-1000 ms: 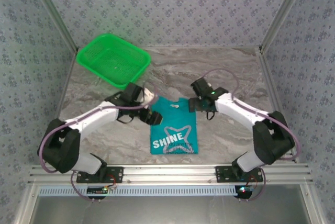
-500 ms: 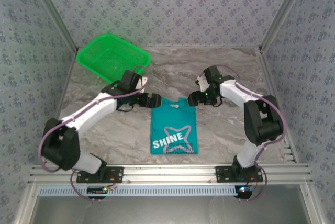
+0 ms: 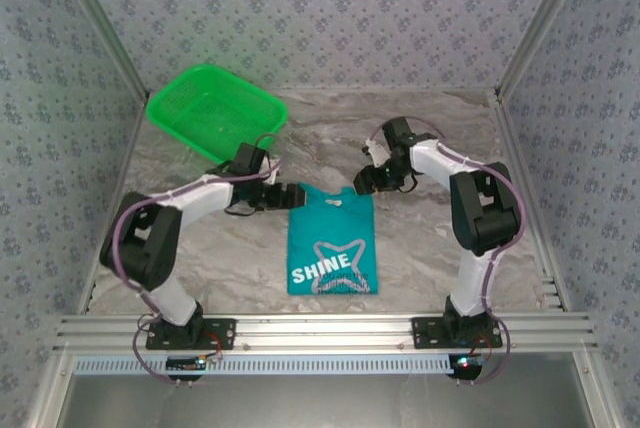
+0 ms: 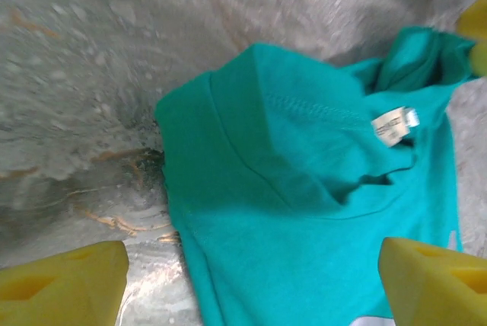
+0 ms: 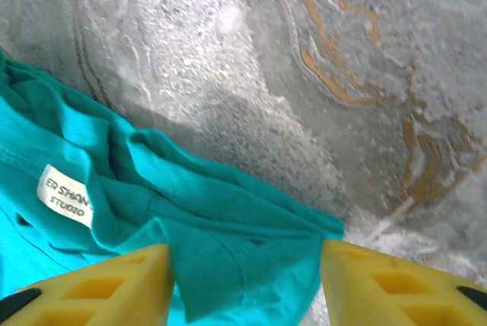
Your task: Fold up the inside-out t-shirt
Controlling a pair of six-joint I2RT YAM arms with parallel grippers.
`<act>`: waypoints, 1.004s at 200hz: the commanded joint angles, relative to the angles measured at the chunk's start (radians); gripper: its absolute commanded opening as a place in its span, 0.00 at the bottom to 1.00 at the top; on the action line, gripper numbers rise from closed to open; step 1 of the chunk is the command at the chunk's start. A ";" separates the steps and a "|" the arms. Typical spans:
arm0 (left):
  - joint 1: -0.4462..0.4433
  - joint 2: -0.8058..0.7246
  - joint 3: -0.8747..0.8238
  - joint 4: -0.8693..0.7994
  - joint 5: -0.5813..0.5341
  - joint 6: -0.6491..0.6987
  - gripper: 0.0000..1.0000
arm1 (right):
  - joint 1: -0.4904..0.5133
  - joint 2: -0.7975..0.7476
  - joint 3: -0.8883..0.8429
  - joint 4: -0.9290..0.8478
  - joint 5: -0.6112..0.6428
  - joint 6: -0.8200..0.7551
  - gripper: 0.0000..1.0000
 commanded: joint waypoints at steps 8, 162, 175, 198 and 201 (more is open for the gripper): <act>-0.015 0.072 0.115 -0.041 0.060 0.040 0.84 | 0.008 0.058 0.055 -0.045 -0.020 -0.043 0.54; -0.081 0.418 0.385 -0.344 -0.052 0.209 0.49 | 0.038 0.126 0.031 -0.050 -0.007 -0.069 0.35; -0.085 0.445 0.409 -0.372 -0.045 0.230 0.43 | 0.038 0.124 0.027 -0.048 -0.013 -0.070 0.26; -0.093 0.443 0.414 -0.373 -0.049 0.270 0.28 | 0.038 0.115 0.027 -0.043 -0.038 -0.086 0.09; -0.094 0.438 0.413 -0.369 -0.049 0.273 0.26 | 0.038 0.113 0.027 -0.040 -0.041 -0.087 0.06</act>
